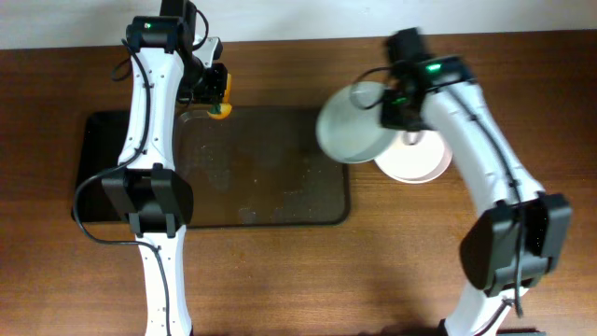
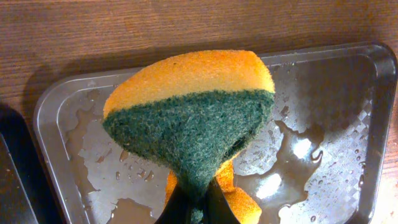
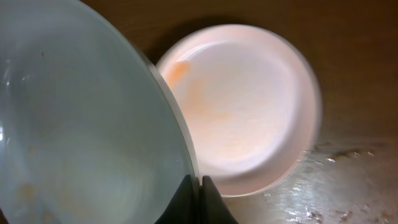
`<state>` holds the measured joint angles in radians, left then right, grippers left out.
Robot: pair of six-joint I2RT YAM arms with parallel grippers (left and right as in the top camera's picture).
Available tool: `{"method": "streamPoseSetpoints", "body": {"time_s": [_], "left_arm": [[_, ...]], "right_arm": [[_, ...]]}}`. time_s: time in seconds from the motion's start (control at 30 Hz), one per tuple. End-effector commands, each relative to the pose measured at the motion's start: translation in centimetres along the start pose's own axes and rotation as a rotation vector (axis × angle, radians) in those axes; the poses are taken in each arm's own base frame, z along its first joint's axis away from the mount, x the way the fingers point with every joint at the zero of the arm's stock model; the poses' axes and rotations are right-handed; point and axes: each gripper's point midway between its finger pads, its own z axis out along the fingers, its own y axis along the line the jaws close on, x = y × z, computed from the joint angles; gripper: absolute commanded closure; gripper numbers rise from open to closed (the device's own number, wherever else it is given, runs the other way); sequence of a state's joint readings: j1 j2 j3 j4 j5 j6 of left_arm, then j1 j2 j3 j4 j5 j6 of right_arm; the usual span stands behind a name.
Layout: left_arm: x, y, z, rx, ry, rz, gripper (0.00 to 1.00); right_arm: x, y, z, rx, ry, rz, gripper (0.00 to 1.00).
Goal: Clean dirty plates on tray and stack at the side
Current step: 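Lift the last plate with right gripper and stack it on the pile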
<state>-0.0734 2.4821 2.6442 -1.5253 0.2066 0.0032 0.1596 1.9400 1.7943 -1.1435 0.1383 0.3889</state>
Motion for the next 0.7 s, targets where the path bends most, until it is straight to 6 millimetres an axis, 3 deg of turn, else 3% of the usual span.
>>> {"method": "streamPoseSetpoints", "body": {"time_s": [0.0, 0.03, 0.17, 0.3, 0.33, 0.37, 0.4, 0.43, 0.53, 0.67], "left_arm": [[-0.2, -0.1, 0.4, 0.007, 0.0, -0.008, 1.0], [-0.2, -0.1, 0.4, 0.007, 0.0, -0.008, 0.99], [-0.2, -0.1, 0.4, 0.007, 0.0, -0.008, 1.0], [0.0, 1.0, 0.4, -0.056, 0.008, -0.013, 0.99], [0.3, 2.3, 0.2, -0.127, 0.015, -0.062, 1.0], [0.7, 3.6, -0.1, -0.174, 0.022, -0.117, 0.99], [1.1, 4.5, -0.7, -0.189, 0.032, -0.162, 0.99], [1.5, 5.3, -1.3, -0.195, 0.039, -0.197, 1.0], [2.8, 9.9, -3.9, -0.28, 0.039, -0.343, 0.99], [3.7, 14.3, -5.0, -0.363, 0.028, -0.445, 1.0]], "right_arm": [[0.0, -5.7, 1.4, 0.004, 0.062, 0.151, 0.96], [0.6, -7.9, 2.8, 0.029, 0.097, 0.196, 0.96], [1.8, -11.4, 6.9, 0.06, 0.134, 0.275, 0.96], [3.6, -10.1, 8.9, 0.005, 0.183, 0.208, 0.96], [4.1, -9.6, 9.1, -0.006, 0.195, 0.183, 0.78], [4.2, -9.3, 9.1, -0.007, 0.198, 0.175, 0.45], [4.2, -9.2, 9.1, -0.011, 0.199, 0.174, 0.26], [4.3, -9.1, 9.0, -0.017, 0.204, 0.175, 0.19], [3.2, -8.0, 7.3, -0.068, 0.188, 0.173, 0.15], [0.4, -5.5, 2.6, -0.109, 0.081, 0.12, 0.14]]}}
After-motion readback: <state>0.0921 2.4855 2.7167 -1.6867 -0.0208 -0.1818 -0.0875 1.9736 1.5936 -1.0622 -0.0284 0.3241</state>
